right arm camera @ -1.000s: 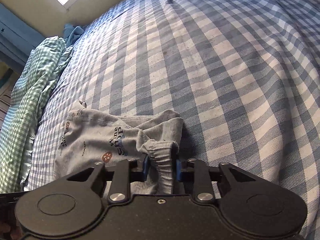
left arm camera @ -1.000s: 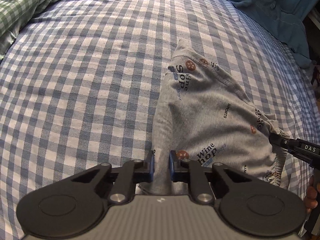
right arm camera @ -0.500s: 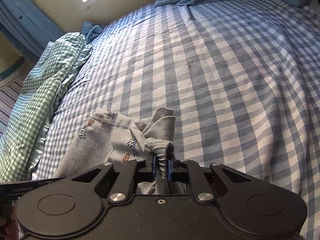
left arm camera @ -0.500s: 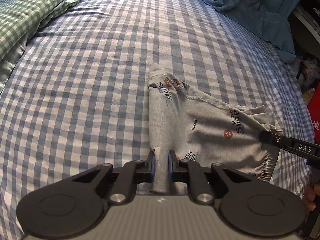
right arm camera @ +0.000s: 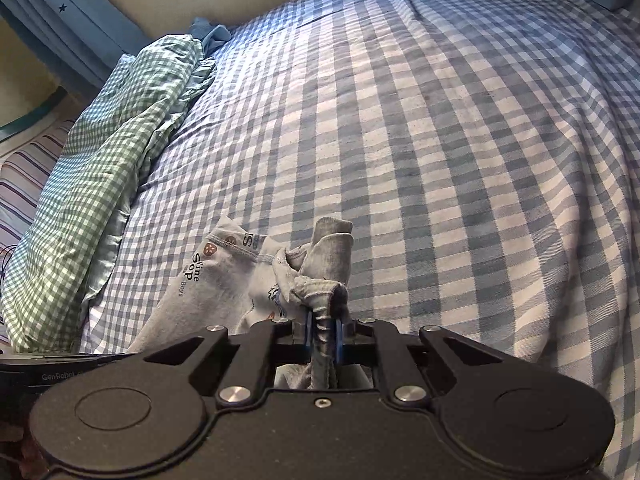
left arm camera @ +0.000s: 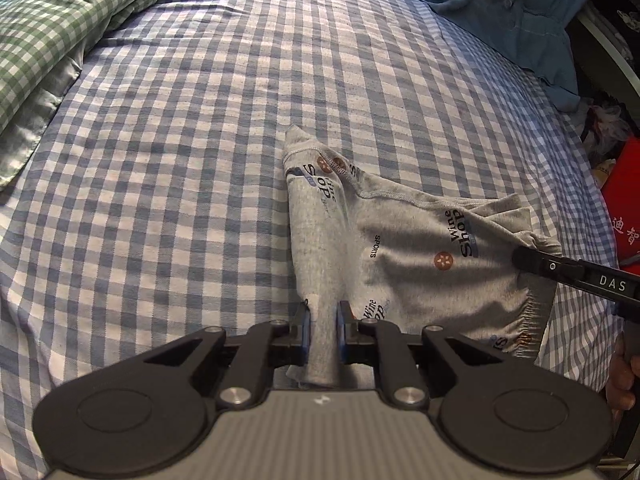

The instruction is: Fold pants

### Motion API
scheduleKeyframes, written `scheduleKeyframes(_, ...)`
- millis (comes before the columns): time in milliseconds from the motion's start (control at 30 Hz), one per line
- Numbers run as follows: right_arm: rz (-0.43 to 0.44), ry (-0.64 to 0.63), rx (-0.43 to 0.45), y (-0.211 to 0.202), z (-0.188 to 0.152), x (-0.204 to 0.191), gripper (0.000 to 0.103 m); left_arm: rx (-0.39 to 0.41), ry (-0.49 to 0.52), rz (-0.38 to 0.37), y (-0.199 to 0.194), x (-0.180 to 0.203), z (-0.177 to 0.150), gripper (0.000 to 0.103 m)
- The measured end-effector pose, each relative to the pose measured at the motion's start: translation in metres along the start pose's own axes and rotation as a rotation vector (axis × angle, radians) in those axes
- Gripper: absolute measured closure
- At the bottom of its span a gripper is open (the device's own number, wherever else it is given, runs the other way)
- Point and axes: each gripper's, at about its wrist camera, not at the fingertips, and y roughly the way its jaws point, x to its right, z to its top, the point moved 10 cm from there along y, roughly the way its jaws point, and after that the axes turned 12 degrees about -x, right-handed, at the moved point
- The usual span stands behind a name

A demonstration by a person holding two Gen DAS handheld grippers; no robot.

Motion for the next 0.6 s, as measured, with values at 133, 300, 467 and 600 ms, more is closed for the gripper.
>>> scheduleKeyframes(133, 0.018, -0.061, 0.010, 0.006, 0.010, -0.045, 0.093, 0.032, -0.013, -0.003, -0.018, -0.027, 0.009, 0.090)
scheduleKeyframes(300, 0.029, -0.149, 0.030, 0.025, 0.037, -0.102, 0.093, 0.101, -0.045, 0.030, -0.042, -0.071, 0.026, 0.090)
scheduleKeyframes(467, 0.052, -0.192, 0.051, 0.053, 0.068, -0.147, 0.093, 0.180, -0.115, 0.055, -0.061, -0.114, 0.042, 0.090)
scheduleKeyframes(600, 0.048, -0.209, 0.028, 0.086, 0.088, -0.172, 0.093, 0.195, -0.157, 0.062, -0.060, -0.146, 0.044, 0.089)
